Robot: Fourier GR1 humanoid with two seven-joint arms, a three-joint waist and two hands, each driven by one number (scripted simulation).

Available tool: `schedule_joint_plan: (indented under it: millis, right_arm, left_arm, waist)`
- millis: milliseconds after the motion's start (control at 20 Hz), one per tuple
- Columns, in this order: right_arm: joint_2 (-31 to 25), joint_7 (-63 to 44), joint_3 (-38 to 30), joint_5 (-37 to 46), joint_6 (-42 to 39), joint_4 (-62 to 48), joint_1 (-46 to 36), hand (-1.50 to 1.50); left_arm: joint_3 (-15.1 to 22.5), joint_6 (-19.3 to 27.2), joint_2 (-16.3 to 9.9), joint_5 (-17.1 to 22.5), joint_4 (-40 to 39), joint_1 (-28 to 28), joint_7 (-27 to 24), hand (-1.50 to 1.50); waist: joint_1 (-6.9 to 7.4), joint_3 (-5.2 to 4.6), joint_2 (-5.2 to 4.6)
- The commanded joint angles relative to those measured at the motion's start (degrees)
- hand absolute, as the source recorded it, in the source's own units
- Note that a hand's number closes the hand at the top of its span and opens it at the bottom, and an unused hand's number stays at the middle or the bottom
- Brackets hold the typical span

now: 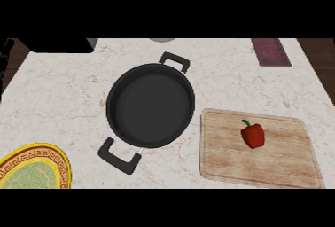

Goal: Pick the bell pepper from the cutting board and place it in the pot

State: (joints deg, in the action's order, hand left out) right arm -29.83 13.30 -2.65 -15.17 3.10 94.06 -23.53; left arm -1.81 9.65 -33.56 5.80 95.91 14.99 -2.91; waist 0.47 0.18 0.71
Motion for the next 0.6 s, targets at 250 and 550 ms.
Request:
schedule_joint_plan:
  millis: [250, 550]
  right_arm:
    - [0.66, -17.94, -3.21, 1.15, 8.42, -16.07, 21.38, 1.5]
    - [-2.13, -4.41, 0.94, 28.29, 28.53, -7.73, 32.82, -1.5]
  left_arm:
    - [0.09, 1.76, 2.59, -0.19, -8.57, -13.19, 6.87, 0.0]
    - [2.36, 1.76, 6.16, -0.45, -10.9, -19.5, 5.25, 0.0]
  waist:
    - [-2.77, -0.34, -2.55]
    - [-2.85, -0.33, -0.33]
